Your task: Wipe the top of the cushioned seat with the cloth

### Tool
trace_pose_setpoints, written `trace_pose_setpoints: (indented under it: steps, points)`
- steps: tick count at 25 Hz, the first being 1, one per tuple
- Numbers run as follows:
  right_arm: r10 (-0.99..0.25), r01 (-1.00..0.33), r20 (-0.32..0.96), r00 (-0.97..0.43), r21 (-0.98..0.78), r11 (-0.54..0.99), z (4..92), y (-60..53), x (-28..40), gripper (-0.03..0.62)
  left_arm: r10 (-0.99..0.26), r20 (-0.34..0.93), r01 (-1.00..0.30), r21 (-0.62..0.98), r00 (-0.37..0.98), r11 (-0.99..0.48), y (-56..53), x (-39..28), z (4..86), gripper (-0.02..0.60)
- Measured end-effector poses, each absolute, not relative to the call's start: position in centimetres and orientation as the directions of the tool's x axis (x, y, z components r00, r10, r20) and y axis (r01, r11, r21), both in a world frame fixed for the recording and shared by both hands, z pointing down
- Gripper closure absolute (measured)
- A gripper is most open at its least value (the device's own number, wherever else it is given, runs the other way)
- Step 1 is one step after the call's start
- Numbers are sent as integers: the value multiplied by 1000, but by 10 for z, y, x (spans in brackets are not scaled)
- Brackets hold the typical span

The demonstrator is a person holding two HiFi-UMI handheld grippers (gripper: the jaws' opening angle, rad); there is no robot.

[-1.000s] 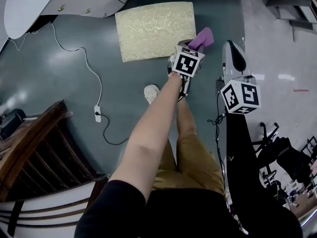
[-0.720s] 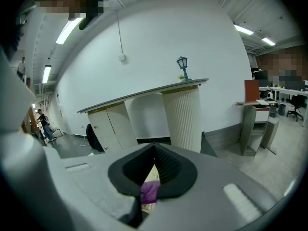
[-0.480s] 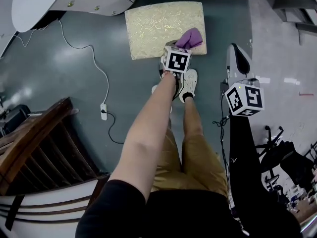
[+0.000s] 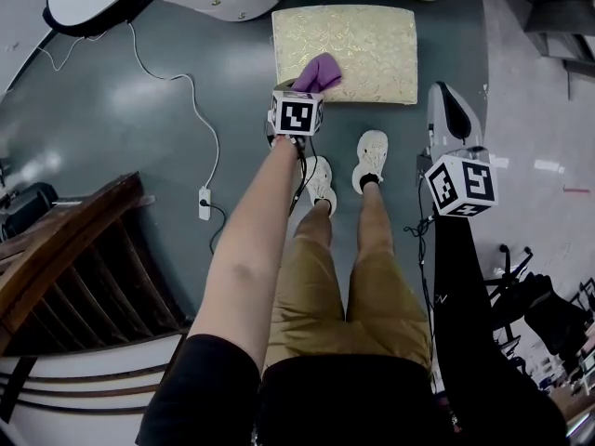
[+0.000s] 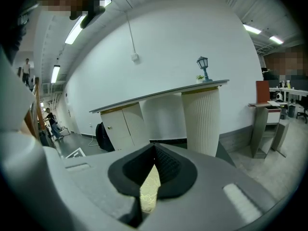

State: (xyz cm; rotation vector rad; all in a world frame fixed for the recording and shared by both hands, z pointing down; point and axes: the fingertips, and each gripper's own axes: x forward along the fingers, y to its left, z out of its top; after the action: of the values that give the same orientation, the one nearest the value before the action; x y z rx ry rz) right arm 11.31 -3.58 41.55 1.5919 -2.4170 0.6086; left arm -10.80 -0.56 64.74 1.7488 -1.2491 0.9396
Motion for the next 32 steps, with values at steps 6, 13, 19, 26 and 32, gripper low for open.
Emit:
trace_pose_setpoints:
  steps: [6,13,19,26,32]
  points:
    - [-851,-923,364,-378,-212,319,410,-23,86,594,-383,901,-971,137,205,-198,7,-170,649,492]
    - [-872,-946,369,-322,-170,278,401,-9,80,594,-345,923,-976,111,172,-189,30,-215,653,492]
    - [-880,-955,371,-295,-141,261,392,2,79,594,-372,910,-975,119,183,-189,32,-226,639,492]
    - [-896,-967,365,-251,-130,217,391,9,101,594,-423,847,-917,168,322,-362,16,-147,617,492]
    - [-910,-977,371,-184,-167,129,398,26,137,594,-404,787,-842,254,466,-476,11,-37,597,493]
